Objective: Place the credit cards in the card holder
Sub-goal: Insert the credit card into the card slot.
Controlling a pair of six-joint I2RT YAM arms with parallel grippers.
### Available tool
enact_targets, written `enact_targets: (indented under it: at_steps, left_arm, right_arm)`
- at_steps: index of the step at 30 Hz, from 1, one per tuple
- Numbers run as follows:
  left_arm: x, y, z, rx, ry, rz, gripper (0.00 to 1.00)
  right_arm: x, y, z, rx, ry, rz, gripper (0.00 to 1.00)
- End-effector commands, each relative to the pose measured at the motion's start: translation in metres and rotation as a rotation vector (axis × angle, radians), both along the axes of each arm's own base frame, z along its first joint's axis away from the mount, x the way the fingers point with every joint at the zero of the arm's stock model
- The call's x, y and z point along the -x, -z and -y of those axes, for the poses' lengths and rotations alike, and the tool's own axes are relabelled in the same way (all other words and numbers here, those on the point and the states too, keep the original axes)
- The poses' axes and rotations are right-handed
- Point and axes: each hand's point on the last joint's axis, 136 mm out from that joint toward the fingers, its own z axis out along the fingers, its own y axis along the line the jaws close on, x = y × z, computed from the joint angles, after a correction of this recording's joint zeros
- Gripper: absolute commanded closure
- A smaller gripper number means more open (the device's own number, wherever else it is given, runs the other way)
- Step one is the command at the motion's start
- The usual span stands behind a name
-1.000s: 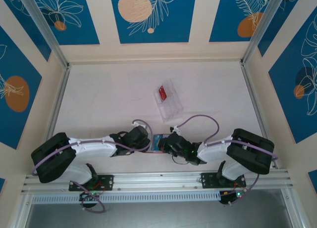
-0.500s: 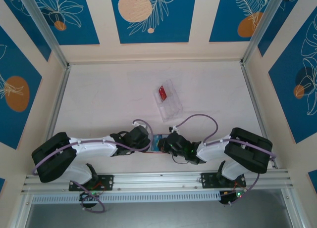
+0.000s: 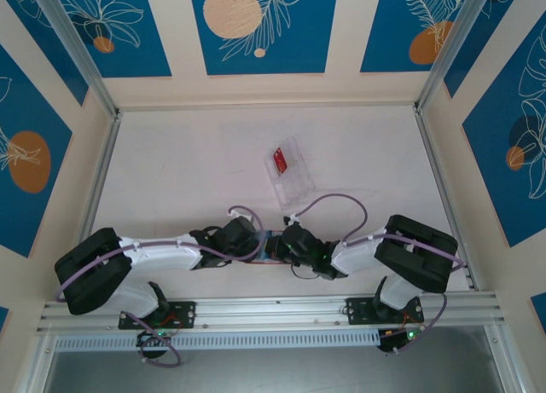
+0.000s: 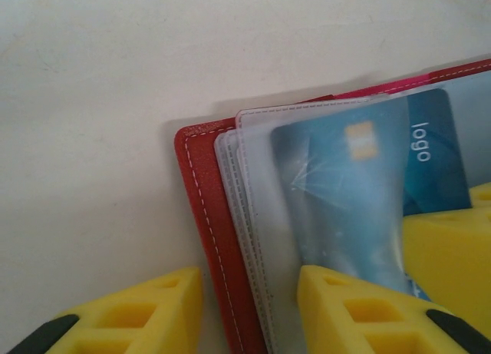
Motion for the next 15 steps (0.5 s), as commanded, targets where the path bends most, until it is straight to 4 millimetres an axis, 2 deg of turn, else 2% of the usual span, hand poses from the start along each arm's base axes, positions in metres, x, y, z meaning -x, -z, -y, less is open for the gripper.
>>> enact_targets:
  at_steps: [1, 5, 7, 15]
  left_arm:
    - [0.029, 0.035, -0.043, -0.191, 0.009, -0.109, 0.63]
    - [0.028, 0.032, -0.045, -0.195, 0.004, -0.103, 0.63]
    - [0.028, 0.032, -0.046, -0.198, 0.003, -0.101, 0.63]
    - [0.029, 0.034, -0.045, -0.198, 0.002, -0.109, 0.63]
  right_arm:
    - [0.038, 0.059, 0.029, 0.202, -0.104, -0.161, 0.98]
    - [0.040, 0.054, 0.025, 0.176, -0.133, -0.148, 0.89]
    - [0.041, 0.047, 0.025, 0.166, -0.154, -0.131, 0.81]
    - [0.041, 0.021, 0.038, 0.180, -0.187, -0.128, 0.59]
